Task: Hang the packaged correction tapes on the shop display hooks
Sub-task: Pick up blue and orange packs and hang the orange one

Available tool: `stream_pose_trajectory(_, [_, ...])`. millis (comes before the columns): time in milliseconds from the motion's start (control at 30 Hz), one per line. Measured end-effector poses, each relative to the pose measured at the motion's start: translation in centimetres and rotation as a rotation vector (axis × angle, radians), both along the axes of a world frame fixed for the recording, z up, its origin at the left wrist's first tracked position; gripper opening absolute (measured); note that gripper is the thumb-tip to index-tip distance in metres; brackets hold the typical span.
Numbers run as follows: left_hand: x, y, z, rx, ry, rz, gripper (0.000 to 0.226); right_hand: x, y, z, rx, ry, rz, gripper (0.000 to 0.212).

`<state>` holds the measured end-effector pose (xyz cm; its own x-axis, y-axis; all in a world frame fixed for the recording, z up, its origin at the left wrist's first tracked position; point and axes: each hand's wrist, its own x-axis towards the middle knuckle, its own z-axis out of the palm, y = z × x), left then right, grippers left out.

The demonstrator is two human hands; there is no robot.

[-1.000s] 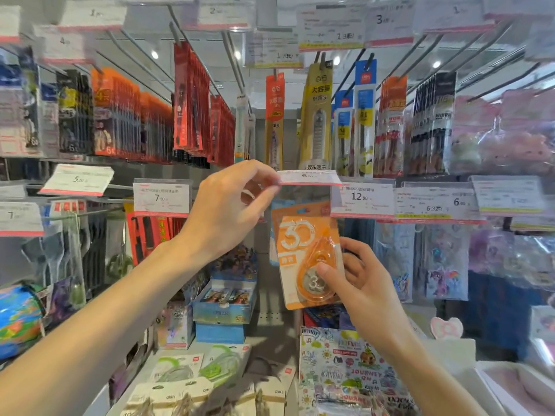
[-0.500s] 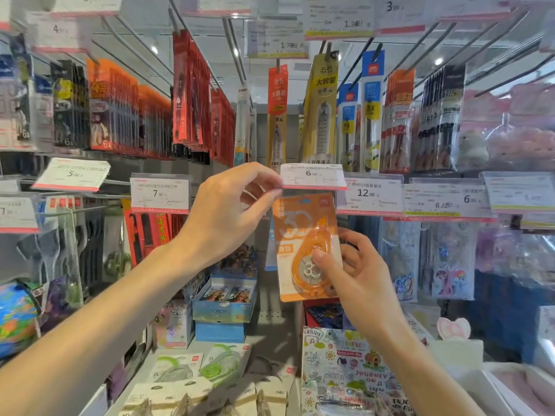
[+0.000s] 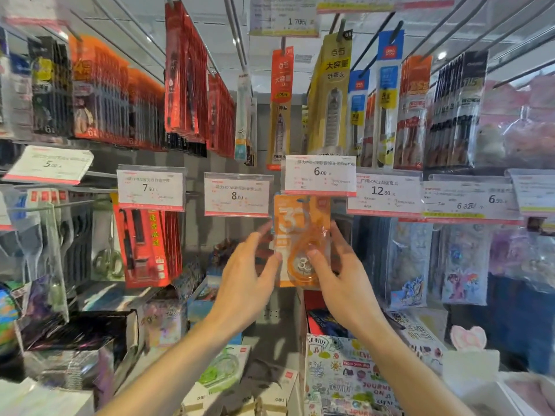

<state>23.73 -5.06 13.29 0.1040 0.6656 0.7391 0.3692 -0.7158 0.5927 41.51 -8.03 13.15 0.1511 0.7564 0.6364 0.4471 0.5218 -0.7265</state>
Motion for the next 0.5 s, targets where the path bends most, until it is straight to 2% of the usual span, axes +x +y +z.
stream_pose_trajectory(100, [0.8,2.0,-0.6,-0.043,-0.019,-0.007,0.061,0.3,1.3,-0.2,-0.005,-0.097,-0.081,0.051])
stream_pose_trajectory(200, [1.2,3.7,-0.9,-0.068,-0.036,-0.023,0.057,1.0,2.7,-0.5,-0.025,-0.142,-0.127,0.041])
stream_pose_trajectory(433, [1.5,4.9,-0.3,-0.149,-0.11,-0.081,0.055,1.1,4.0,0.4,-0.156,-0.053,-0.057,0.045])
stream_pose_trajectory(500, [1.1,4.6,-0.3,-0.155,-0.111,-0.092,0.05,1.6,3.4,0.5,-0.15,0.002,-0.053,0.04])
